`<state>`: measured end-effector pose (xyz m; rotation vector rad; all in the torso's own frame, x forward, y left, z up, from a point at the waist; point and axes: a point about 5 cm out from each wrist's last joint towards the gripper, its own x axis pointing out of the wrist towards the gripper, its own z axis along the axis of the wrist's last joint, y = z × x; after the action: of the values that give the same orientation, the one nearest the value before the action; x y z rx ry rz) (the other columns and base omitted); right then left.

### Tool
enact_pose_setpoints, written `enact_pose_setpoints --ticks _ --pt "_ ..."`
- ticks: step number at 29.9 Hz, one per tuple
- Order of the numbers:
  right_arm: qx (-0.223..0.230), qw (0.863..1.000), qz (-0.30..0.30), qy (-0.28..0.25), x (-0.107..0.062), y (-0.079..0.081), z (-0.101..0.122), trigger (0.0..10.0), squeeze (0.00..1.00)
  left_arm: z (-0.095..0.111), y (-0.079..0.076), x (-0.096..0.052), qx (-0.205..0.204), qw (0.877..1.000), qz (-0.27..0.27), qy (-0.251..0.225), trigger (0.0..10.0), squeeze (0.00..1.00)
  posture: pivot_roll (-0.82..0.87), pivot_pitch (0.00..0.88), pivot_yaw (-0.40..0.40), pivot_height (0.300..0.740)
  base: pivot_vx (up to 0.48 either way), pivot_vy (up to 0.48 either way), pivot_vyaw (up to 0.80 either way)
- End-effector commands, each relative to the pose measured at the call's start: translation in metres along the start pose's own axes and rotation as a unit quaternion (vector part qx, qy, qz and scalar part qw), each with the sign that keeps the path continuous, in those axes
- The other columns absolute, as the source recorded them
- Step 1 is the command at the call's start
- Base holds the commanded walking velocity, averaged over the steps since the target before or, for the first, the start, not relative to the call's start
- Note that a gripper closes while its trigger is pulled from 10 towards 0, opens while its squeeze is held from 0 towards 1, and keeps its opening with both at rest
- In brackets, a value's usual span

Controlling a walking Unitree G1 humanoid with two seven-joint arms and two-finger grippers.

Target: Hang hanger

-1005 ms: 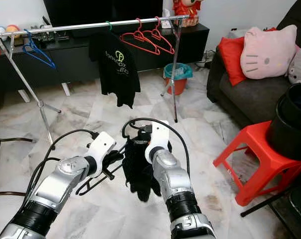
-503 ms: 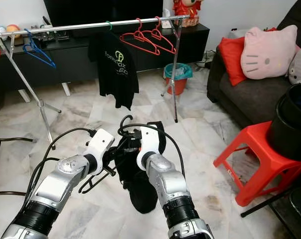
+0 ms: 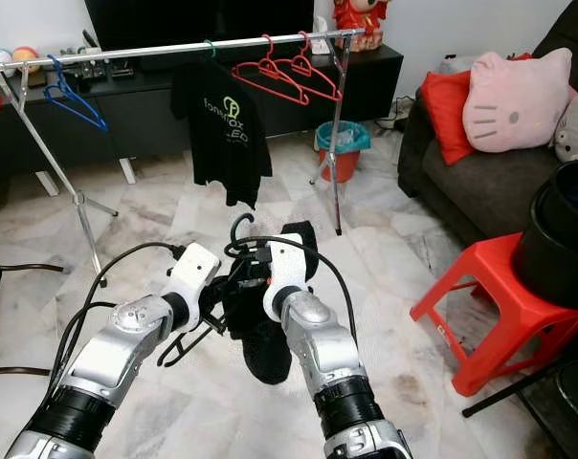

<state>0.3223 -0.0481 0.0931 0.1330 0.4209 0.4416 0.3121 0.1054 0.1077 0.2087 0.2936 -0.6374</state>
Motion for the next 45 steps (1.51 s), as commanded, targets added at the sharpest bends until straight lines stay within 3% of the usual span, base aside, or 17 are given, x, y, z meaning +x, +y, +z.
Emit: enact_pose_setpoints --ticks 1,3,8,17,18,19,20,27,45 --pt "-0.012 1.000 0.019 -0.003 0.002 0.006 0.005 10.0 0.00 0.023 -0.006 0.001 0.019 0.998 -0.020 -0.052 10.0 0.00 0.04 0.000 -0.028 0.740 0.000 0.000 0.00" --pt "-0.016 1.000 0.018 -0.003 0.002 0.005 0.005 10.0 0.00 0.023 -0.006 0.001 0.019 0.998 -0.022 -0.054 10.0 0.00 0.04 0.000 -0.029 0.740 0.000 0.000 0.00" --pt "-0.077 0.995 0.056 -0.036 -0.001 0.007 0.015 10.0 0.00 0.022 -0.009 0.001 0.021 0.998 -0.035 -0.055 10.0 0.00 0.04 0.000 -0.026 0.740 0.000 0.000 0.00" --pt "-0.076 0.994 0.053 -0.053 -0.001 0.001 0.022 10.0 0.00 0.020 -0.012 0.001 0.028 0.997 -0.043 -0.051 10.0 0.00 0.04 0.000 -0.027 0.740 0.000 0.000 0.00" --pt "-0.074 0.994 0.053 -0.063 -0.002 0.000 0.024 10.0 0.51 0.020 -0.012 0.001 0.027 0.997 -0.043 -0.051 10.0 0.00 0.04 0.000 -0.027 0.740 0.000 0.000 0.00" --pt "-0.074 0.994 0.053 -0.063 -0.002 0.000 0.024 10.0 0.51 0.020 -0.012 0.001 0.027 0.997 -0.043 -0.051 10.0 0.00 0.04 0.000 -0.027 0.740 0.000 0.000 0.00" --pt "-0.072 0.993 0.053 -0.071 -0.003 0.000 0.026 10.0 1.00 0.019 -0.013 0.001 0.026 0.997 -0.045 -0.051 10.0 0.00 0.04 0.000 -0.026 0.740 0.000 0.000 0.00" --pt "-0.071 0.989 0.049 -0.120 -0.008 -0.002 0.040 10.0 1.00 0.018 -0.015 0.001 0.025 0.997 -0.049 -0.051 10.0 0.00 0.04 0.000 -0.024 0.740 0.000 0.000 0.00" --pt "-0.091 0.982 0.044 -0.161 -0.014 -0.015 0.056 10.0 1.00 0.014 -0.018 0.001 0.025 0.997 -0.061 -0.043 10.0 0.00 0.04 0.000 -0.022 0.740 0.000 0.000 0.00"
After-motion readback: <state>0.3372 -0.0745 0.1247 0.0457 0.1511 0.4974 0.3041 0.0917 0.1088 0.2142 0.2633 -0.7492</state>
